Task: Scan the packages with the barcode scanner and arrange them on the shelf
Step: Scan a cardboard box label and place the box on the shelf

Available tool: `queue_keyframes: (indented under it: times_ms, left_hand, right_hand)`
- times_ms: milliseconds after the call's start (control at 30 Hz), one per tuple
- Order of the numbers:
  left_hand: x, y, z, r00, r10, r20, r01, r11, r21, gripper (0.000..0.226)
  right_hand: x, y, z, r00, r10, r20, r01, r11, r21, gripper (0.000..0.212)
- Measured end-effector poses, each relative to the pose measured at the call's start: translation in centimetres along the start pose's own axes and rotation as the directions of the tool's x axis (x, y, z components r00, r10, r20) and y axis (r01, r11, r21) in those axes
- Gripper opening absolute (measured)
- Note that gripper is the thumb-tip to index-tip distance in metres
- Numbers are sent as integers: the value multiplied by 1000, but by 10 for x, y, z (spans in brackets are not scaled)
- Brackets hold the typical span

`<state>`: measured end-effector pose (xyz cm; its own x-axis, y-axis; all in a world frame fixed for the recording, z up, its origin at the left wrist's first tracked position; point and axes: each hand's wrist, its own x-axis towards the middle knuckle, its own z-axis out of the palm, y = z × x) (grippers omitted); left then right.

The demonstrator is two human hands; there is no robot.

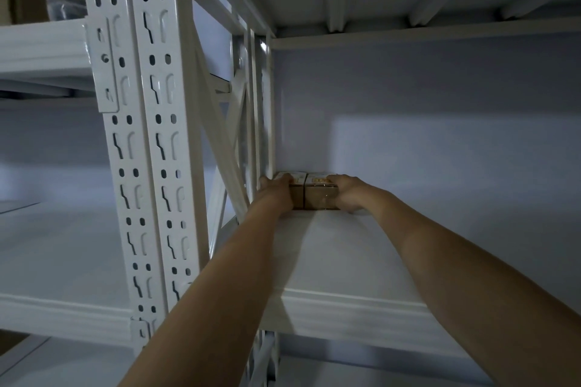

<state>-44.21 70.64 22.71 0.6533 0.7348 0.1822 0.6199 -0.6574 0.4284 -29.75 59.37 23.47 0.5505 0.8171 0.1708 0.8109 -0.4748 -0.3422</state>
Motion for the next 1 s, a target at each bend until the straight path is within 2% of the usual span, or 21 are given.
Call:
queue_keyframes:
  times_ms: [200,600,667,767,833,900,1000]
  left_hand:
    - [-3,0,2,1000,27,-6,-27,1000,8,64]
    - [-3,1,2,999,24,33,-25,999,38,72]
    - [-3,1,3,999,24,34,-26,999,45,72]
    - [-4,4,5,1000,-14,21,13,998,61,73]
    - [-9,7,5,1000,-3,-15,4,997,82,76]
    - [-18,13,4,993,69,-91,-60,993,99,75]
    - [-39,31,1,966,154,-210,-145,988,57,60]
  right_hand:
    - [0,7,3,999,7,-37,-3,995,99,71]
    - [-4,-1,10,998,57,-38,-52,993,106,78]
    - [-3,-1,10,998,59,-33,-55,992,116,85]
    - [-6,0,3,997,74,13,-75,969,236,106]
    - [-12,-1,-2,997,78,-1,-74,954,292,111]
    - [-23,-3,-8,994,94,-60,-73,956,285,102]
    - [-44,-14,-18,967,137,-213,-76,960,270,69]
